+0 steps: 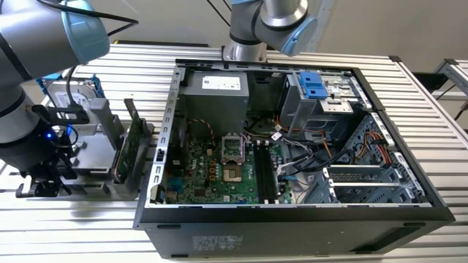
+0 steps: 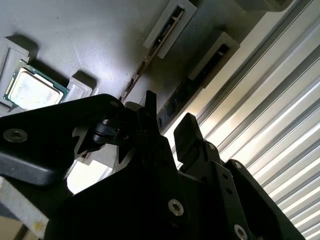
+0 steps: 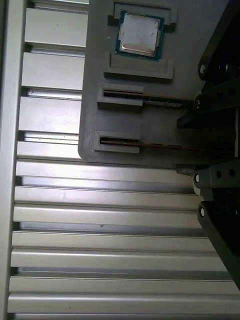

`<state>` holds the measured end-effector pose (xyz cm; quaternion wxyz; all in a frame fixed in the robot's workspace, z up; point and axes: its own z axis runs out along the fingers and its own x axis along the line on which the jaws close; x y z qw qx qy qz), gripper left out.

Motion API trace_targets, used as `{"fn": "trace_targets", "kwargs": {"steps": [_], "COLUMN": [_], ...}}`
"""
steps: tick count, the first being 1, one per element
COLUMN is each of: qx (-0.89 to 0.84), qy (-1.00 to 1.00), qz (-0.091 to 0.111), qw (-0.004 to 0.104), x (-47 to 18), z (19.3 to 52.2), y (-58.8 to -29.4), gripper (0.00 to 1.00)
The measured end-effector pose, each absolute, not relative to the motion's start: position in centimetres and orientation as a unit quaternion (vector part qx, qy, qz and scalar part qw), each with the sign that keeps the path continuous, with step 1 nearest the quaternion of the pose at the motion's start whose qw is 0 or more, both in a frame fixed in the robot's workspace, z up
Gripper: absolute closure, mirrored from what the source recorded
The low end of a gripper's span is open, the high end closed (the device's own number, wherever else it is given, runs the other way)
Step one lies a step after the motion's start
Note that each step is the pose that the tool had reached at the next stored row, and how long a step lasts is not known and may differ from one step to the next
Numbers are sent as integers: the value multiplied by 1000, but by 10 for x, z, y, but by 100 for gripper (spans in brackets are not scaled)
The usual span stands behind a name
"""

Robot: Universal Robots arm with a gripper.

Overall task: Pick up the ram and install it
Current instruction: 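Pick up the ram and move it above insertion slot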

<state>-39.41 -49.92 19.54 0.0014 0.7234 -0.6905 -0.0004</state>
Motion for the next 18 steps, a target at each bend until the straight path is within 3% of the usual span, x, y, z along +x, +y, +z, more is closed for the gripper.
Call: {"fn": "trace_targets", "kwargs": {"steps": [4, 5, 18], "qx": [723, 723, 723], "qy": [-690, -690, -690], "qz": [0, 0, 1], "qw": [2, 2, 2], "x": [-394, -394, -394], "z": [195, 195, 195], "y": [-499, -499, -499], "gripper": [0, 100, 100]}}
